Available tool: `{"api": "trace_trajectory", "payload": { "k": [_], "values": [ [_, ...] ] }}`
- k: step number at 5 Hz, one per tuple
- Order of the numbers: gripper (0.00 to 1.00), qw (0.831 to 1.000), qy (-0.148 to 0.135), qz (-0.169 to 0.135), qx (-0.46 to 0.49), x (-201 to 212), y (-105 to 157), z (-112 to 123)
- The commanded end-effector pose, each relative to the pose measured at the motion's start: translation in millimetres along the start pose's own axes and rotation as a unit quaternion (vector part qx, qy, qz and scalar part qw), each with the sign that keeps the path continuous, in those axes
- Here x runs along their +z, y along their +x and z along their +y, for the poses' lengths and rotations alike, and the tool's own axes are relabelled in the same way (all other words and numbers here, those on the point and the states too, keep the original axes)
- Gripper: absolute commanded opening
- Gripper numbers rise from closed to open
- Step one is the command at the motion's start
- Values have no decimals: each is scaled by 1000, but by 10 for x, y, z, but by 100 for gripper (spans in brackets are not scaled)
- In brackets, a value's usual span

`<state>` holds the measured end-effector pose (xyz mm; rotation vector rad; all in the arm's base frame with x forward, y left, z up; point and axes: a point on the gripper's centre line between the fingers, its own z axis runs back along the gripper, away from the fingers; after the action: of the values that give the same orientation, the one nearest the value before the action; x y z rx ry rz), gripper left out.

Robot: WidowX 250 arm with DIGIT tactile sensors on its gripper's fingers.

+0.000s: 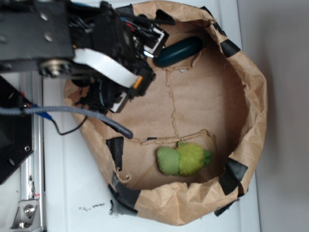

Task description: Grab the silver keys.

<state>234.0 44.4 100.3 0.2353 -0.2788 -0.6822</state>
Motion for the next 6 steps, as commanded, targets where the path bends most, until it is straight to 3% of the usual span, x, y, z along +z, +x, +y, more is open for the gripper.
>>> {"api": "trace_trajectory", "payload": {
  "k": [1,2,3,6],
  "values": [
    [100,1000,-17,15,0,-69,166,56],
    [100,999,-33,22,-13,-121,196,-20],
    [100,999,-28,31,-11,-232,129,23],
    [100,998,-37,53,8,-315,-271,193]
  ]
}}
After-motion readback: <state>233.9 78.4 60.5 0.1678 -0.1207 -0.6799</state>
